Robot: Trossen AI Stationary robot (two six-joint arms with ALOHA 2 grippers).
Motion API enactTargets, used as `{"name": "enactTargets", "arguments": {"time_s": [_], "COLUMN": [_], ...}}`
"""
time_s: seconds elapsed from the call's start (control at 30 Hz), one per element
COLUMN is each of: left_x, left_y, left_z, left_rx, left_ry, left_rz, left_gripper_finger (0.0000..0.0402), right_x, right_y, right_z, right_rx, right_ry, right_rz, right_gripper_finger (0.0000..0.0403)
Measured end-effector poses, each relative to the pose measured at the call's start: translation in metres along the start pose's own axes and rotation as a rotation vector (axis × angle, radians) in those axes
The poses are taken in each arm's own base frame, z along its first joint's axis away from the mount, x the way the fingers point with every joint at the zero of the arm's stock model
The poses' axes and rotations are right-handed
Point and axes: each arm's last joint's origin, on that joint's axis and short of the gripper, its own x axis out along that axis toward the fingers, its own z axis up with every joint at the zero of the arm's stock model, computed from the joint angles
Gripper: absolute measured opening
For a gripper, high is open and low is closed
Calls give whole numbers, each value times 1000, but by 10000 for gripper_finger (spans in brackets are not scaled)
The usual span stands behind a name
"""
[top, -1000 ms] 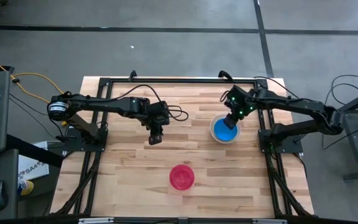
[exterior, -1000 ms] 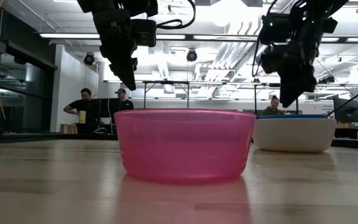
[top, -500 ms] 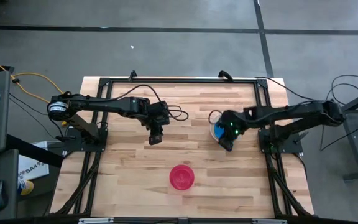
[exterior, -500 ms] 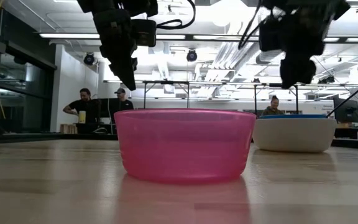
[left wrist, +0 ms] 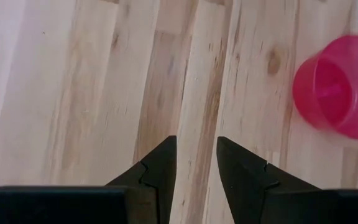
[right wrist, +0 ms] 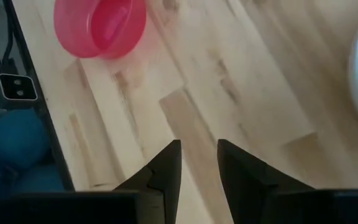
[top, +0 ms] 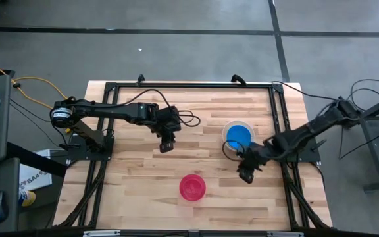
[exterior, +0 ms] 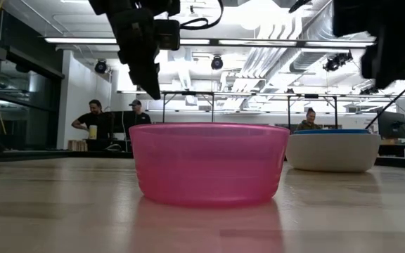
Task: Nest bowls inside each other
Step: Stack the red bowl on top of the blue bowl
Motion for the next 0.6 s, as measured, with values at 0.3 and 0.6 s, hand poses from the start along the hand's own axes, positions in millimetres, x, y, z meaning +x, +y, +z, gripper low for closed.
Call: {"name": "enactTargets", "arguments": {"time_s": [0.3,0.6], "left_x": [1,17], "left_y": [-12,-67], "left_z": [0,-5], "left_rx": [32,241], "left_ry": [3,-33], "left_rz": [-125,-216], "left_gripper_finger": [116,116], "right_x": [-5,-5], "right_y": [26,38], "right_z": [-48,-82], "right_rx": [114,158], "right_ry": [-88,-170], "right_rz": [-17,-20], "right_gripper_finger": [98,98]}}
